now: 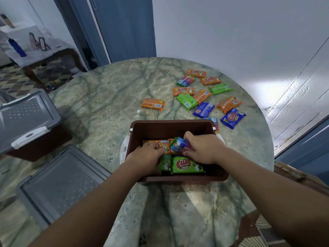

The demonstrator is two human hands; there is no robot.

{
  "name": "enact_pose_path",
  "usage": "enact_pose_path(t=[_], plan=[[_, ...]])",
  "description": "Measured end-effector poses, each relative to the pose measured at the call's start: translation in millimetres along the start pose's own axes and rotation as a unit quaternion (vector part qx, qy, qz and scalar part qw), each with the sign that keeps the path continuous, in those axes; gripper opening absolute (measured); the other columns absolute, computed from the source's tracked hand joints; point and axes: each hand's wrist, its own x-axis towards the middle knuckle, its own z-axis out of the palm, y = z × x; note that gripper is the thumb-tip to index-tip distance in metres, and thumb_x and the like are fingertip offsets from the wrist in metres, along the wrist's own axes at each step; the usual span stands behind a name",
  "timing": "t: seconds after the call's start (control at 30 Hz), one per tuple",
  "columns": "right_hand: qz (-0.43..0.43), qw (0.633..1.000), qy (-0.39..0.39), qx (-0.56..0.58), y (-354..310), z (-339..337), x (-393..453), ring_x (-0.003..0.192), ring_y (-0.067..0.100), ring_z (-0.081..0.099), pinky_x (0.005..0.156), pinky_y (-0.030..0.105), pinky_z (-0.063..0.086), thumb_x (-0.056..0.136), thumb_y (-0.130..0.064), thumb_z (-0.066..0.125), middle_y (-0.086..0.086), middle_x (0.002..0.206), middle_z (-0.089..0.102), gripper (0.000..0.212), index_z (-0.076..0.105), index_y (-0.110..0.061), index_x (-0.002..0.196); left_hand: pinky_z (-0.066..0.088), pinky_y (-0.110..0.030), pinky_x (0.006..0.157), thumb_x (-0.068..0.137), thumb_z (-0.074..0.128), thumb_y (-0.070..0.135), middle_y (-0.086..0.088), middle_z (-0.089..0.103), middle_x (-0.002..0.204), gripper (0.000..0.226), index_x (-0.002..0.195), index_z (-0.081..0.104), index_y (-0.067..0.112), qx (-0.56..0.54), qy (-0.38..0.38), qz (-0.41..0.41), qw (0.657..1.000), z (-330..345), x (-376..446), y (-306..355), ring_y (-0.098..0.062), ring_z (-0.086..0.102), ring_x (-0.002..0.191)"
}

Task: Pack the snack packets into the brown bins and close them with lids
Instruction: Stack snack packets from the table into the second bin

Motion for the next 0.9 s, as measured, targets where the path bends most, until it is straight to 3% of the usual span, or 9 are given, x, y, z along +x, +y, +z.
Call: enact_pose_path(t=[0.1, 0.2, 0.33, 0.4, 0.57, 0.7, 0.8, 0.83, 0.9], plan=[[0.021, 0.998, 0.040, 0.035, -6, -2, 2, 0.100, 0.021, 0.051, 0.083, 0.041, 0.048, 0.095, -0.052, 0.061, -0.007, 0.099, 0.050, 0.034, 0.041, -0.032, 0.113, 0.041, -0.050, 0.106, 0.081, 0.076, 0.053, -0.008, 0.038, 0.147, 0.081, 0.148, 0.035, 0.032, -0.004, 0.002, 0.002, 1.000, 0, 0, 0, -0.032, 0.037, 0.134], [0.076, 0.969, 0.104, 0.211, -17, -4, 4, 0.107, 0.020, 0.052, 0.088, 0.038, 0.046, 0.090, -0.041, 0.074, -0.005, 0.111, 0.051, 0.036, 0.050, -0.027, 0.112, 0.040, -0.049, 0.107, 0.085, 0.072, 0.048, -0.009, 0.037, 0.148, 0.077, 0.150, 0.034, 0.031, -0.005, 0.008, 0.005, 1.000, 1, 1, 0, -0.032, 0.037, 0.136], [0.208, 0.810, 0.091, 0.541, -26, 5, 7, 0.100, 0.019, 0.071, 0.085, 0.044, 0.062, 0.082, -0.028, 0.086, 0.001, 0.116, 0.069, 0.050, 0.052, -0.019, 0.119, 0.041, -0.049, 0.106, 0.086, 0.071, 0.045, -0.009, 0.038, 0.146, 0.072, 0.147, 0.037, 0.030, -0.007, 0.010, 0.008, 1.000, 1, 0, 0, -0.032, 0.037, 0.135], [0.245, 0.772, 0.093, 0.578, -27, 12, 4, 0.096, 0.024, 0.072, 0.075, 0.048, 0.065, 0.079, -0.020, 0.089, 0.007, 0.113, 0.066, 0.064, 0.043, -0.021, 0.123, 0.040, -0.048, 0.106, 0.083, 0.074, 0.049, -0.008, 0.038, 0.146, 0.076, 0.145, 0.037, 0.030, -0.008, 0.006, 0.009, 1.000, 1, 0, 1, -0.031, 0.037, 0.135], [0.201, 0.829, 0.055, 0.519, -22, 23, -9, 0.096, 0.020, 0.072, 0.081, 0.041, 0.064, 0.073, -0.007, 0.090, 0.003, 0.115, 0.065, 0.098, 0.033, -0.045, 0.144, 0.041, -0.048, 0.106, 0.081, 0.075, 0.052, -0.007, 0.038, 0.146, 0.078, 0.146, 0.036, 0.030, -0.010, 0.006, 0.008, 1.000, 1, 0, 0, -0.030, 0.036, 0.135], [0.211, 0.819, 0.023, 0.533, -28, 26, -7, 0.095, 0.023, 0.073, 0.075, 0.045, 0.065, 0.080, -0.006, 0.085, 0.006, 0.113, 0.069, 0.068, 0.051, -0.037, 0.129, 0.042, -0.048, 0.105, 0.081, 0.075, 0.052, -0.006, 0.038, 0.147, 0.079, 0.146, 0.036, 0.029, -0.006, 0.006, 0.010, 1.000, 1, 0, 1, -0.029, 0.036, 0.136], [0.267, 0.767, 0.061, 0.581, -30, 27, -7, 0.098, 0.022, 0.071, 0.077, 0.045, 0.065, 0.082, -0.010, 0.084, 0.008, 0.116, 0.063, 0.055, 0.045, -0.027, 0.117, 0.042, -0.048, 0.105, 0.081, 0.075, 0.052, -0.007, 0.038, 0.146, 0.079, 0.146, 0.036, 0.028, -0.008, 0.004, 0.011, 1.000, 1, 1, 0, -0.029, 0.036, 0.135], [0.274, 0.779, 0.068, 0.559, -30, 26, -7, 0.096, 0.021, 0.070, 0.077, 0.043, 0.065, 0.083, -0.014, 0.084, 0.009, 0.115, 0.062, 0.054, 0.041, -0.023, 0.116, 0.042, -0.049, 0.105, 0.081, 0.075, 0.052, -0.007, 0.038, 0.146, 0.079, 0.146, 0.036, 0.029, -0.010, 0.004, 0.012, 1.000, 1, 1, 0, -0.030, 0.036, 0.135], [0.258, 0.870, 0.050, 0.418, -30, 21, -9, 0.095, 0.020, 0.067, 0.078, 0.039, 0.062, 0.080, -0.024, 0.086, 0.008, 0.114, 0.060, 0.063, 0.035, -0.020, 0.117, 0.042, -0.049, 0.106, 0.082, 0.074, 0.052, -0.007, 0.038, 0.146, 0.079, 0.147, 0.035, 0.029, -0.014, 0.004, 0.015, 1.000, 1, 1, -1, -0.030, 0.036, 0.136]])
